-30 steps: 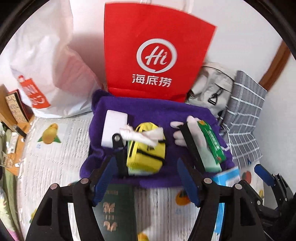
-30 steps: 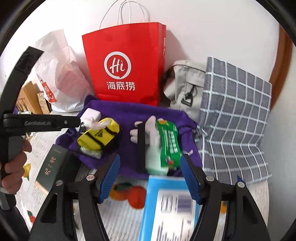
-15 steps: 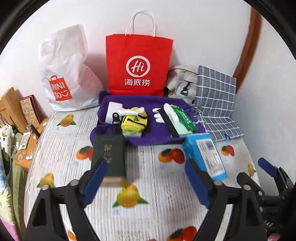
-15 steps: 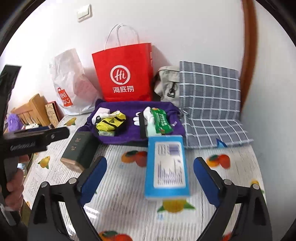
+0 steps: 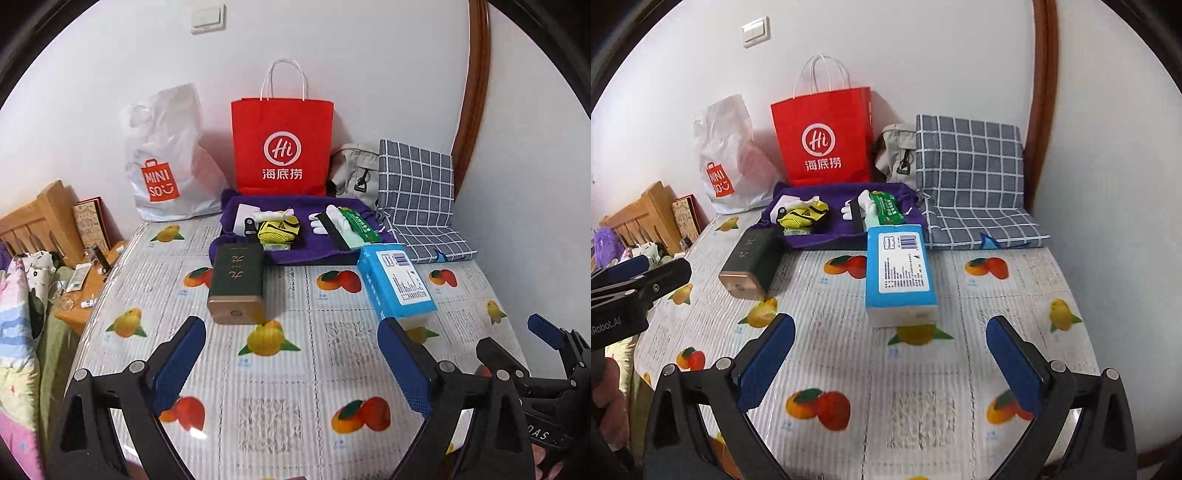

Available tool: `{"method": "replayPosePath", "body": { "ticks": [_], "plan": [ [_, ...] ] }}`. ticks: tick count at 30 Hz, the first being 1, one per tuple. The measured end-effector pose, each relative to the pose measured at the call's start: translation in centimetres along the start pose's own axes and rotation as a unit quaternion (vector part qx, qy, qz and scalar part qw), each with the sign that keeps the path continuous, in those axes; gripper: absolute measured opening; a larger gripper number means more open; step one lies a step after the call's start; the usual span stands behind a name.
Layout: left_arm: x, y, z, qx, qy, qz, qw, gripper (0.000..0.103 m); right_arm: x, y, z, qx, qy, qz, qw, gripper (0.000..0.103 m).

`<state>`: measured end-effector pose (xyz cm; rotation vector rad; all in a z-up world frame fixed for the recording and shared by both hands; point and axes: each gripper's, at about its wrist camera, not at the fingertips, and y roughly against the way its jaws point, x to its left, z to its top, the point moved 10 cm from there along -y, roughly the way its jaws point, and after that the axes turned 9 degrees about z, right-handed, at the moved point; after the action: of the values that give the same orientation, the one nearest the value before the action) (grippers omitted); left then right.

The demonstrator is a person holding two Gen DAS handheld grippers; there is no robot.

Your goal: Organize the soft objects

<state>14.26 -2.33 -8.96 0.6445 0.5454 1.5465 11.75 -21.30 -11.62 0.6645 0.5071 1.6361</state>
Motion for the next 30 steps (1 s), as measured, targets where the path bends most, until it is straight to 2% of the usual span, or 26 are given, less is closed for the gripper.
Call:
{"method": "replayPosePath", "body": {
  "ticks": [12, 30],
  "plan": [
    [0.6, 3.5, -2.0, -0.023, 0.004, 0.016, 0.9996, 0.095, 1.1, 5.0, -2.0, -0.023, 0.011, -0.007, 1.0, 0.102],
    [1.0, 4.9, -2.7, -0.028, 0.004, 0.016, 0.9995, 0.095, 1.5, 6.5, -2.8, -0.029, 0.004, -0.007, 1.0, 0.102]
  ]
}}
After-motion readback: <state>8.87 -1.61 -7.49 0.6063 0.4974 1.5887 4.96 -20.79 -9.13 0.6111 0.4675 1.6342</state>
